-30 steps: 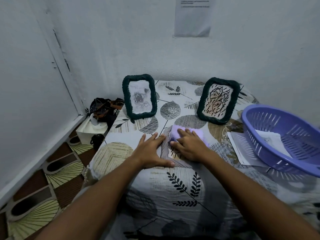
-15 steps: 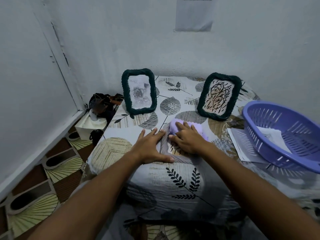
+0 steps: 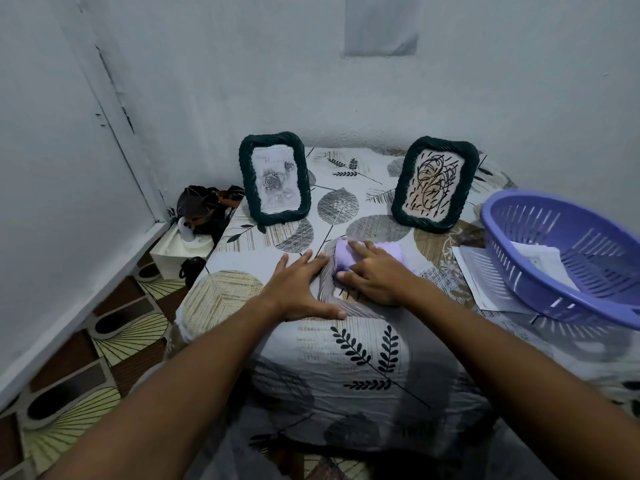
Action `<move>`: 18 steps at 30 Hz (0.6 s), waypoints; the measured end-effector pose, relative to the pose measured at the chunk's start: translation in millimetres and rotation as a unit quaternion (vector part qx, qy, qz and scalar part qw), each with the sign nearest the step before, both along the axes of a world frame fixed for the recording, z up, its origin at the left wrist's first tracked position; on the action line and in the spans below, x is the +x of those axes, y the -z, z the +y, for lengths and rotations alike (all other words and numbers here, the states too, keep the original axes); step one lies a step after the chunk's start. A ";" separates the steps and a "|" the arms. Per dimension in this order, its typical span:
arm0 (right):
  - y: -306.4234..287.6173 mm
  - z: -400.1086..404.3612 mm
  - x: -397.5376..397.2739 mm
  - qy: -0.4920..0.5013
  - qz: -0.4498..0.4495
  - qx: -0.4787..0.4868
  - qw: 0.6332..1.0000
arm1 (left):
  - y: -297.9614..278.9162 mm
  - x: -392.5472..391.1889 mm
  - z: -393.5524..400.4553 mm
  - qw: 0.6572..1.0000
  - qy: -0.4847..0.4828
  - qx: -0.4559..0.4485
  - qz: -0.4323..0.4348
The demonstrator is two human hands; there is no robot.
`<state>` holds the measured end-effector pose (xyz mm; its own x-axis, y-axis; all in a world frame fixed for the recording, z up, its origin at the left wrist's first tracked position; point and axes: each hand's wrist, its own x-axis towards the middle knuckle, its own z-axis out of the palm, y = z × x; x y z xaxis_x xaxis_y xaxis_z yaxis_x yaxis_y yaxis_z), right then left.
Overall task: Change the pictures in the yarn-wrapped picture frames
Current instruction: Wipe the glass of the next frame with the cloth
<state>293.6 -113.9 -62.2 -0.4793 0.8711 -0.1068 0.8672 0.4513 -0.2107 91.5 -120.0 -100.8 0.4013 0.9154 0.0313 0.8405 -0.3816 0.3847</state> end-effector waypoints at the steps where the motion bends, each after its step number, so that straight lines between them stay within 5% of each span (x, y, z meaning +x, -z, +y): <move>1: 0.9 0.6 -1.6 0.001 0.005 -0.002 1.000 | 0.2 0.1 -0.1 1.000 -0.001 0.000 -0.002; 18: -0.3 -23.2 18.1 -0.051 0.039 -0.025 0.998 | 1.1 0.6 0.8 1.000 0.001 0.012 -0.006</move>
